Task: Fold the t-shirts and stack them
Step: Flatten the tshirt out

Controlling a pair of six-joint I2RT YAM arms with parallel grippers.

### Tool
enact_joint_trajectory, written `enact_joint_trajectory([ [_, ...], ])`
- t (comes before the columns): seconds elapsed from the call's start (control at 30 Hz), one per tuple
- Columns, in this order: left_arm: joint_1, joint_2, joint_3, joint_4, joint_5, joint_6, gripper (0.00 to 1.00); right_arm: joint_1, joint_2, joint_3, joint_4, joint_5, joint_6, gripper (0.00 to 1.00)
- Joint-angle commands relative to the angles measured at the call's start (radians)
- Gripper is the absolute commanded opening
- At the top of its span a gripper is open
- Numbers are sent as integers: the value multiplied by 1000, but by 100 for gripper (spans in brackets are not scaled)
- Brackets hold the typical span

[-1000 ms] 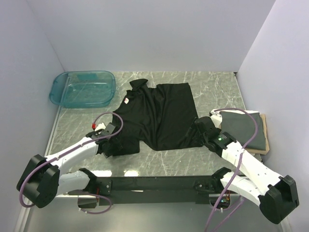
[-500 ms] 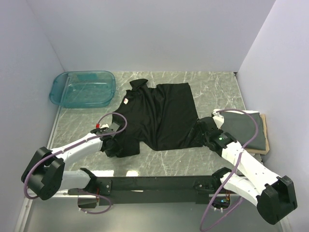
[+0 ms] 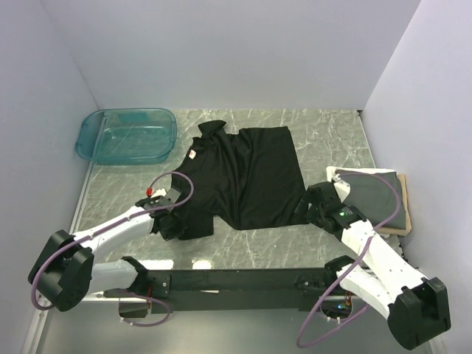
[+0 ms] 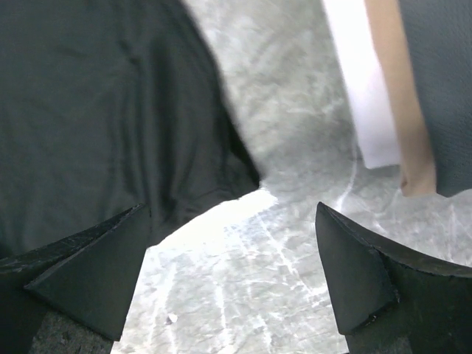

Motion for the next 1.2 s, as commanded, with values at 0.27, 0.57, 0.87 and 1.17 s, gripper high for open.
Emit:
enact_joint_trajectory([
  [0.27,-3,7,20,9,-79,20,1,-40,172,-12,133,-44,-60,74],
  [0.57,-3,15,11,20,-90,14,1,-40,337,-9,220,-34,-65,58],
  [0.87,-3,23,23,8,-108,5,1,-39,383,-8,238,-55,-75,21],
  [1.17,-3,-5,47,-9,-134,14,1,-39,263,-22,183,-60,-75,0],
])
